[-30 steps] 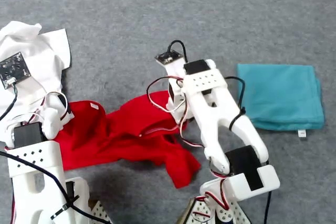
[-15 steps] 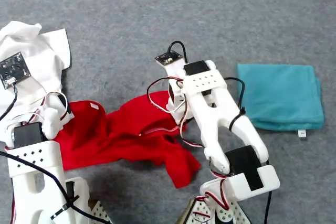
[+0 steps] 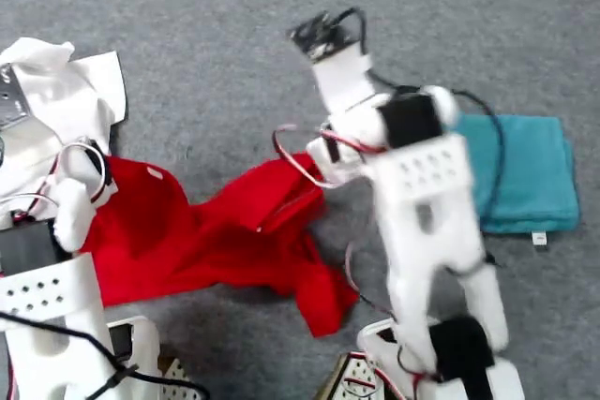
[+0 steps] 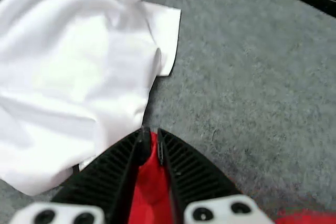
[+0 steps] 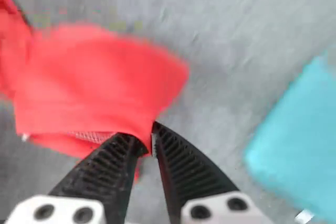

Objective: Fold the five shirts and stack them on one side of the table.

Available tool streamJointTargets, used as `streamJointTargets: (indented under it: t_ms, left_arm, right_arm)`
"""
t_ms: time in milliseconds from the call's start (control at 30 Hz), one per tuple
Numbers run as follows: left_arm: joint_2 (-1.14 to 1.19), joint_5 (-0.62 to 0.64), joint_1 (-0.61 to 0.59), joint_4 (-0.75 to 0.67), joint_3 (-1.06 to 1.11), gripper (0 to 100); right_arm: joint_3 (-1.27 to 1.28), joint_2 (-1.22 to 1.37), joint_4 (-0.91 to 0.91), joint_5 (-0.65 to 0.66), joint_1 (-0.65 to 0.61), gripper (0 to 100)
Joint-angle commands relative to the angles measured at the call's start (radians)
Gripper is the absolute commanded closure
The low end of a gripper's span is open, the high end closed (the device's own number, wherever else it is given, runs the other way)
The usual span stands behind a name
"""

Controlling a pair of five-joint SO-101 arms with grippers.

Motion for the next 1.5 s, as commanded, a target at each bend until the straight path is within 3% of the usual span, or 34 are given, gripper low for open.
streamJointTargets:
  t_ms: [0,333,700,867,1000,1333,1467]
  left_arm:
    - [-0.021,-0.015,-0.011,0.081,-0.198,98]
    - [-0.021,-0.015,-0.058,0.242,-0.758,98]
    - [-0.015,-0.041,-0.072,0.249,-1.208,98]
    - [-0.019,-0.049,-0.187,0.25,-1.258,98]
    - [-0.021,-0.049,-0.206,0.262,-1.241,98]
    - [-0.021,-0.049,-0.203,0.565,-1.232,98]
    - [-0.027,-0.044,-0.201,0.582,-1.08,98]
  right_arm:
    - [-0.203,-0.131,0.018,0.043,0.081,99.5]
    - [-0.608,-0.248,-0.103,0.158,0.206,99.5]
    - [-0.858,-0.249,-0.44,0.15,0.245,99.5]
    - [-0.941,-0.249,-0.494,0.127,0.245,99.5]
    - [-0.966,-0.249,-0.525,0.114,0.245,99.5]
    - [-0.957,-0.248,-0.47,0.112,0.237,99.5]
    - [-0.955,-0.243,-0.443,0.112,0.237,99.5]
